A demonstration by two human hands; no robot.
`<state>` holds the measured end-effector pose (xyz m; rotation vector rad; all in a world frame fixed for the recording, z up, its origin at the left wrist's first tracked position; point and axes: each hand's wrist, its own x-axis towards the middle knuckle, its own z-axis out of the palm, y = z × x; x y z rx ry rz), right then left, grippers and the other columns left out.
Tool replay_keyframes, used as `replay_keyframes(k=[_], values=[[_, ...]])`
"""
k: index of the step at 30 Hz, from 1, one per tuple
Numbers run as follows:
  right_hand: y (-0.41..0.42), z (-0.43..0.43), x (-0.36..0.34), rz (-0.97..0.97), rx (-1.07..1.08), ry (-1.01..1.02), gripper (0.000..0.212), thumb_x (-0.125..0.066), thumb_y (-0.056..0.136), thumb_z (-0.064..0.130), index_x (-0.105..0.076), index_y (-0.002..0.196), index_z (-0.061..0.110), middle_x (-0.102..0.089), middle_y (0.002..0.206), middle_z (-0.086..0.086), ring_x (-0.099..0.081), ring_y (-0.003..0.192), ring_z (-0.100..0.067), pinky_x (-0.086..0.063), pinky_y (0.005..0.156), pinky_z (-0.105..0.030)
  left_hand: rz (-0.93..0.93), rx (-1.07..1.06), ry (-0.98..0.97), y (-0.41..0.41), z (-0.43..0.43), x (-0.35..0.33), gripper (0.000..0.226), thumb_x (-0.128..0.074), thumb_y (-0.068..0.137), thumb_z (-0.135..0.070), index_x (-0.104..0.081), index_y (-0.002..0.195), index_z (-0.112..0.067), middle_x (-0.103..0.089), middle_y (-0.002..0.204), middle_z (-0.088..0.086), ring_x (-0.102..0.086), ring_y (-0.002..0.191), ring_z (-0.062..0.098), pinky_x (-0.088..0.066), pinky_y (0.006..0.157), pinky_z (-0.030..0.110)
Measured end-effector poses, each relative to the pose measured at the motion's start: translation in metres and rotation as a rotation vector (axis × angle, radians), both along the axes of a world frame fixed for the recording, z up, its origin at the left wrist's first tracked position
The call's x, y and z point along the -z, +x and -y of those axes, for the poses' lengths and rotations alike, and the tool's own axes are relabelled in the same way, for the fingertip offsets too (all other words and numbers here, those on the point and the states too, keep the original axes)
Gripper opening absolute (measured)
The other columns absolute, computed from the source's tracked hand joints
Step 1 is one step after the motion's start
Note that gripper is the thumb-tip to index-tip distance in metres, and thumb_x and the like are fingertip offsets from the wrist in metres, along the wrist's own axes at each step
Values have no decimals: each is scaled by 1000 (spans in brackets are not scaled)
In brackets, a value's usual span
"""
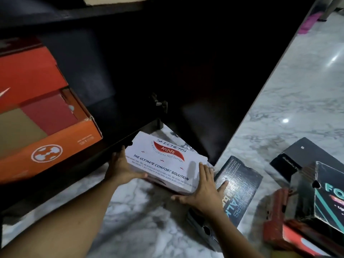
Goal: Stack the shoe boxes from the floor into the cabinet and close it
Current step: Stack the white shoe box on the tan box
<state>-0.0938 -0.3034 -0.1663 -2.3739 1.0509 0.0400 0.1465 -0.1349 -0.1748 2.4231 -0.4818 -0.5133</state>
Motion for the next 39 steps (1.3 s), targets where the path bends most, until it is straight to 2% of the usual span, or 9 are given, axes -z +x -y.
replay_keyframes(k=[3,6,9,15,20,26,30,35,39], values=[[12,8,-3,-25,-150,29,159,-65,36,91,24,153,28,25,154,20,17,143,0,13,117,-63,114,-127,-101,-29,-41,14,135,-97,36,-50,-28,151,-30,-35,138,9,-37,133,31,-42,104,40],[34,13,-4,-43,-273,57,160,-64,32,88,18,155,26,13,165,9,-5,153,-15,-2,122,-59,158,-244,-141,-50,-69,25,128,-97,37,-48,-33,146,-34,-40,130,7,-38,129,29,-46,99,42],[55,18,-1,82,-284,255,165,-92,37,61,16,156,27,-13,166,6,-29,147,-19,-31,117,-35,167,-313,-150,-58,-87,34,131,-95,33,-56,-35,146,-29,-46,129,6,-43,126,26,-48,97,41],[67,40,19,286,-253,519,151,-101,46,23,1,157,27,-44,129,29,-45,126,-3,-39,89,-3,154,-234,-212,-47,-107,50,129,-90,32,-69,-40,145,-34,-55,127,-7,-51,121,12,-48,100,36],[69,49,41,353,-238,614,149,-103,36,41,-16,156,33,-51,141,14,-46,134,-5,-45,111,-37,86,-203,-324,-39,-109,64,128,-95,32,-63,-35,144,-50,-63,129,-14,-60,121,7,-51,102,42],[74,39,11,448,-217,644,142,-103,35,43,-25,154,34,-49,142,3,-47,137,-17,-44,111,-40,80,-223,-404,-34,-104,34,138,-97,24,-61,-31,145,-54,-64,126,-18,-60,119,3,-51,103,40],[73,34,-48,558,-310,591,120,-99,53,7,-32,148,33,-59,134,-17,-57,126,-35,-52,99,-54,169,-169,-425,-25,-96,-26,136,-98,26,-57,-37,146,-38,-64,123,-20,-59,118,5,-49,99,32],[55,25,-154,715,-364,591,103,-85,60,-19,-38,138,28,-66,124,-17,-68,111,-26,-61,79,-37,215,-144,-597,-21,-89,-124,135,-98,21,-58,-49,141,-21,-68,115,-14,-63,112,11,-52,100,41],[31,4,-245,827,-369,541,93,-81,61,-24,-40,132,21,-75,103,2,-72,99,-16,-60,70,-24,293,-82,-731,-34,-92,-211,133,-88,16,-73,-50,136,-33,-68,103,-32,-63,104,-7,-50,88,14]])
